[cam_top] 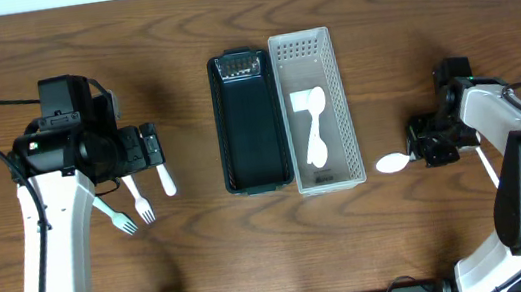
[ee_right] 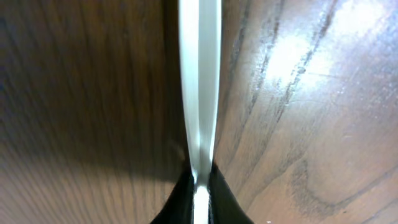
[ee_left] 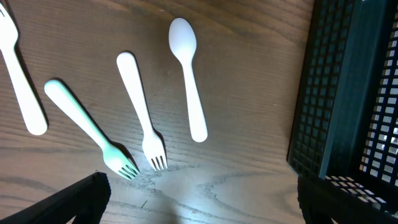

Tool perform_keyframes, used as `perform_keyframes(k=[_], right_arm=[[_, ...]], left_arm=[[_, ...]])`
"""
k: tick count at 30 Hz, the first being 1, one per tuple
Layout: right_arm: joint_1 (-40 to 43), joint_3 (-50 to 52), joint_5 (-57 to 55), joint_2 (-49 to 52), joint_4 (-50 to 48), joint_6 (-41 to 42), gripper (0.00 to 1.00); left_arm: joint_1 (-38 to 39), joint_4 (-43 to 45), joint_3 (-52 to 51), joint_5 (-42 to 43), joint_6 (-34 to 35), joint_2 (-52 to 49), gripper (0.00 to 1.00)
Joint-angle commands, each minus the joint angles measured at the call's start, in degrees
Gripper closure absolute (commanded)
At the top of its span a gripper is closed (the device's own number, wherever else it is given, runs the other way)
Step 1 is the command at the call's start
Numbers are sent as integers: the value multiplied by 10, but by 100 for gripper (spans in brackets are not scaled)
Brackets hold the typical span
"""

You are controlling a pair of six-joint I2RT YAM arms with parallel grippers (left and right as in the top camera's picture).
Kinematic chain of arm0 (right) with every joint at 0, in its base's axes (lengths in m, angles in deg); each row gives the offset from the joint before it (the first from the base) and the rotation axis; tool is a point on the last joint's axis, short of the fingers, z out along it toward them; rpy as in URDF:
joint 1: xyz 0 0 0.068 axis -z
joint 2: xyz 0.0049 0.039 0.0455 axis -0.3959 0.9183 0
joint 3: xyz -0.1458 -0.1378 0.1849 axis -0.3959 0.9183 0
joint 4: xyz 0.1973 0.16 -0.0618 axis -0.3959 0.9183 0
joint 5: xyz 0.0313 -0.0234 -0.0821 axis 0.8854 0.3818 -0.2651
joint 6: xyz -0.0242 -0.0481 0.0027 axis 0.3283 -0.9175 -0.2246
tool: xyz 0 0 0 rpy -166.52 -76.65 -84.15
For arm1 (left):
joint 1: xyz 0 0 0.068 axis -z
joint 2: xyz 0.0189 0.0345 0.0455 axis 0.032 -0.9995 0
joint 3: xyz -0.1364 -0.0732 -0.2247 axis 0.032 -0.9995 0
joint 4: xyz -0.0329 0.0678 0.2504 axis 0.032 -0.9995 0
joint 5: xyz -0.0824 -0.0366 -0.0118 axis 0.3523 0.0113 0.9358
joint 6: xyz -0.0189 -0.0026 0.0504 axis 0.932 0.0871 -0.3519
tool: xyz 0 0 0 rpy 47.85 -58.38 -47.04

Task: Pack container
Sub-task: 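Carry the third spoon into the white basket and release it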

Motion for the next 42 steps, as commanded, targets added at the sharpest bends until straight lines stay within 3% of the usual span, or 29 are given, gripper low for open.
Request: perform_keyframes(k=[1, 10, 19, 25, 36, 42], right_arm=[[8, 30, -59, 43, -8, -5, 99], [5, -29, -83, 39, 18, -129, 99], [-70, -294, -119, 7, 147, -337, 99], [-174, -446, -115, 7, 193, -388, 99], [-306, -440, -112, 55, 200, -399, 99], [-327, -440, -53, 120, 202, -501, 98]], left_arm=[[-3, -2, 9, 4, -6, -1, 2], [-3, 0, 9, 4, -6, -1, 2], [-3, 3, 9, 4, -6, -1, 2], [-3, 3, 9, 4, -6, -1, 2], [-3, 3, 9, 4, -6, -1, 2], [-3, 3, 9, 4, -6, -1, 2]])
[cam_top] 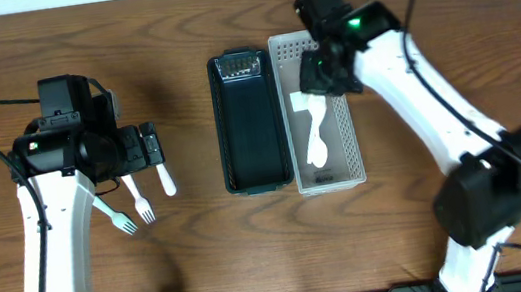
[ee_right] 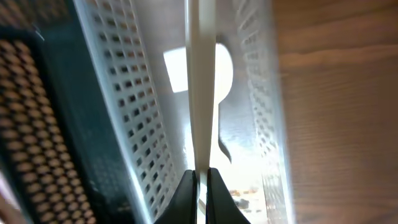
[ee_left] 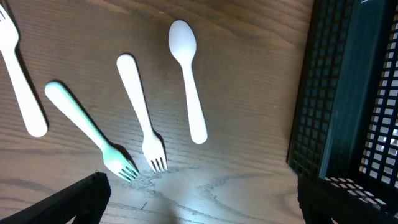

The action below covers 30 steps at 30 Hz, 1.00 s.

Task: Pack container
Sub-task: 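Carry the third spoon into the white basket and release it, then move the right gripper to the last spoon and grasp it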

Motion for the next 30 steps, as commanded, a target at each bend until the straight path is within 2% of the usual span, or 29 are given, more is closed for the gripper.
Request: perform_keyframes(k=[1, 10, 11, 13, 17, 22, 26, 28, 29, 30], right_arm=[[-15, 7, 57, 50, 6, -92, 98], [-19, 7, 52, 132, 32, -107, 94], [-19, 7, 44, 132, 30, -107, 91], [-19, 4, 28, 129, 26, -111, 71], [-13, -19, 18, 117, 29, -149, 54], [18, -129, -37, 85, 104, -156, 56], [74, -237, -110, 38, 173, -156, 55], [114, -275, -139, 12, 202, -177, 44], [138, -287, -139, -1, 210, -214, 35], [160, -291, -136, -12, 217, -250, 21]], left_arm=[[-3, -1, 9, 4, -6, -1, 2], [-3, -1, 9, 4, -6, -1, 2], [-3, -1, 9, 4, -6, -1, 2], [-3, -1, 9, 4, -6, -1, 2], [-3, -1, 9, 4, -6, -1, 2], [-3, -1, 9, 4, -6, -1, 2], [-3, -1, 9, 4, -6, -1, 2], [-3, -1, 9, 4, -6, -1, 2], [-3, -1, 9, 4, -6, -1, 2], [-3, -1, 9, 4, -6, -1, 2]])
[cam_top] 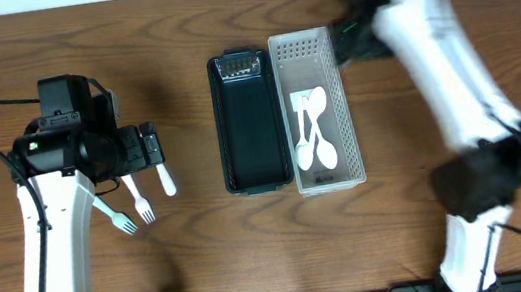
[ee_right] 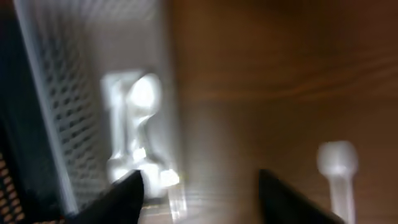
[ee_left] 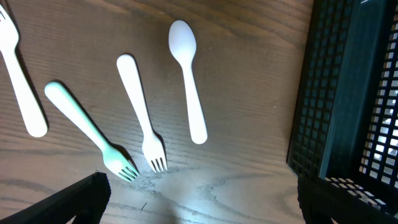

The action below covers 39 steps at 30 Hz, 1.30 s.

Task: Pack container
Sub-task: 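Move the right gripper to the last spoon and grasp it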

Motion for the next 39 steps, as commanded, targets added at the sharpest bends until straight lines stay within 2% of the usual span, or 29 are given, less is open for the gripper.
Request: perform_keyframes(k=[1, 4, 6, 7, 8, 14, 19, 23, 28, 31, 34, 39], right_arm=[[81, -34, -57, -67, 24, -111, 13], [156, -34, -57, -83, 69, -179, 7], [200, -34, -56, -83, 103, -182, 6], [220, -31, -52, -83, 108, -173, 11], [236, -25, -38, -85, 108, -160, 11], [262, 28, 14, -155, 108, -162, 9], [262, 171, 80, -283, 108, -170, 6], [262, 311, 130, -371, 92, -186, 1], [262, 438, 226, -392, 89, -223, 1], [262, 490, 221, -379, 57, -222, 1], [262, 526, 156, -362, -18, -221, 1], [262, 530, 94, -345, -107, -238, 1]], left_arm=[[-3, -1, 9, 4, -6, -1, 2], [-3, -1, 9, 4, -6, -1, 2], [-3, -1, 9, 4, -6, -1, 2], [-3, -1, 9, 4, -6, -1, 2], [-3, 0, 9, 4, -6, -1, 2], [-3, -1, 9, 4, -6, -1, 2], [-3, 0, 9, 4, -6, -1, 2], [-3, 2, 9, 4, -6, -1, 2], [-3, 6, 9, 4, -6, -1, 2], [-3, 5, 9, 4, -6, -1, 2], [-3, 6, 9, 4, -6, -1, 2], [-3, 3, 9, 4, -6, -1, 2]])
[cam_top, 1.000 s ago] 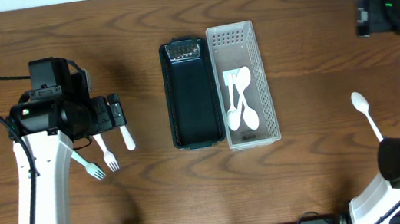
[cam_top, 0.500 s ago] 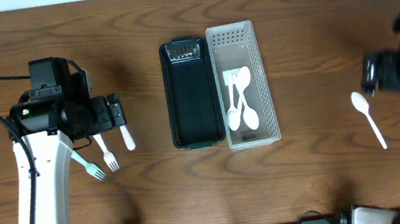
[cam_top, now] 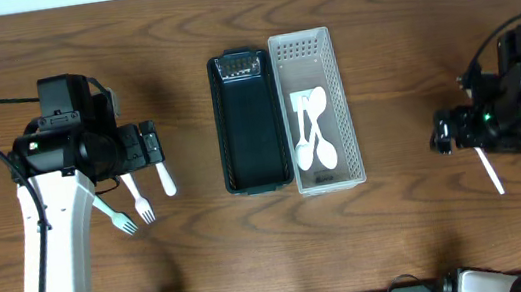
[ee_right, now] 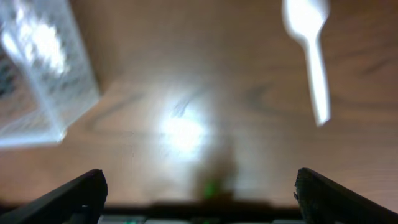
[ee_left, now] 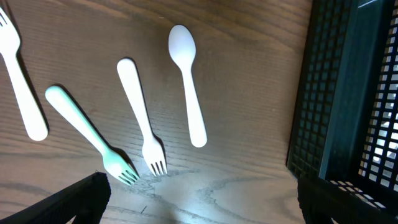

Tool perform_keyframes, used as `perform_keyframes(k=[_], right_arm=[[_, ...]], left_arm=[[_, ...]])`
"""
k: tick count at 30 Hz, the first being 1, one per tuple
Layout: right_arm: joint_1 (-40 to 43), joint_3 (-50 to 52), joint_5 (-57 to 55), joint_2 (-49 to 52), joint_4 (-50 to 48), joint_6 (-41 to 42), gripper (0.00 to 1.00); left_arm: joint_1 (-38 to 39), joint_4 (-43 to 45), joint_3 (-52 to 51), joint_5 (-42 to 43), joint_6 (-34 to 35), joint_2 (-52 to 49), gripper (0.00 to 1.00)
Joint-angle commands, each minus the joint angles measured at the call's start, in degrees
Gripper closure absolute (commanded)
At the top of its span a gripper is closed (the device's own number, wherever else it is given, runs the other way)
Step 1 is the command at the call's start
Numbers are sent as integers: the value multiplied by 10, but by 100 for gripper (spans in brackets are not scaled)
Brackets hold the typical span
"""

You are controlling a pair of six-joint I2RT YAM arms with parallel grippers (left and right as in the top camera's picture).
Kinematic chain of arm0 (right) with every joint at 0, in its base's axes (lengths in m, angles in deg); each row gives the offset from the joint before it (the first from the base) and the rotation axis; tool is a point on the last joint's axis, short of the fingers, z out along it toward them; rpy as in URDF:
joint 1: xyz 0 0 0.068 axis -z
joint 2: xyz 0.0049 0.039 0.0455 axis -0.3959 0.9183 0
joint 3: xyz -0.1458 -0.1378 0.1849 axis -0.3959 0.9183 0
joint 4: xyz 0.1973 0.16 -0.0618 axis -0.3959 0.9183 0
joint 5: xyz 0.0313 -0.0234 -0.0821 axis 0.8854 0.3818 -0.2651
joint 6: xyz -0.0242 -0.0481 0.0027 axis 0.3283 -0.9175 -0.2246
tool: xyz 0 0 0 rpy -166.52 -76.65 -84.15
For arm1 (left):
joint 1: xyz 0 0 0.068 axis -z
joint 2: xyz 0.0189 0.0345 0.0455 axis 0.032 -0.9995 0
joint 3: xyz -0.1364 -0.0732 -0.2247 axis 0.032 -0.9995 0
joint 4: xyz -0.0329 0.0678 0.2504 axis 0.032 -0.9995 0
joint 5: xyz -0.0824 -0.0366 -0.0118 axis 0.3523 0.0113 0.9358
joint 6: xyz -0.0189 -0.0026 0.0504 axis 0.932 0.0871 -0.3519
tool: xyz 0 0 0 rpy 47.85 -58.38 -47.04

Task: Pack container
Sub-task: 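Move the right gripper to the last spoon and grasp it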

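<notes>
The white perforated container [cam_top: 320, 45] holds white spoons [cam_top: 312, 139]; beside it stands an empty black container [cam_top: 250, 122]. My right gripper [cam_top: 448, 131] hangs open and empty over bare wood at the right, fingers wide [ee_right: 202, 199]. A loose white spoon [cam_top: 491, 172] lies just behind it, also seen blurred as the spoon [ee_right: 309, 50] in the right wrist view. My left gripper [cam_top: 151, 145] is open [ee_left: 202, 205] above a white spoon [ee_left: 186, 93], a white fork [ee_left: 142, 118] and a mint fork [ee_left: 87, 134].
Another white fork [ee_left: 22, 87] lies at the far left of the cutlery group. The black container's mesh wall [ee_left: 323, 93] fills the right of the left wrist view. The white container's corner [ee_right: 37, 68] shows at the right wrist view's left.
My right arm was near the table's back beside the white container, blurred and open. Now it is down at the right side, open over the wood by the loose spoon. Left arm unchanged.
My right gripper was shut on a white spoon on the table at the right. Then it held that spoon over the white container. Then the spoon lay inside with the others and the gripper was open. Now the gripper is back at the right, empty.
</notes>
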Motion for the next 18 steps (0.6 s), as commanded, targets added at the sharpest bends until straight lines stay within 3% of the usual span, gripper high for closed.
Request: perform_keyframes(k=[1, 6, 13, 18], right_arm=[[1, -1, -50, 0, -33, -50, 1], [13, 0, -171, 27, -82, -88, 1], [58, 0, -162, 126, -82, -123, 1], [59, 0, -163, 203, -103, -124, 6]], left_arm=[[-3, -3, 9, 4, -6, -1, 2], [-3, -3, 9, 4, -6, -1, 2], [-3, -4, 9, 4, -6, -1, 2], [-3, -5, 9, 4, -6, -1, 2]])
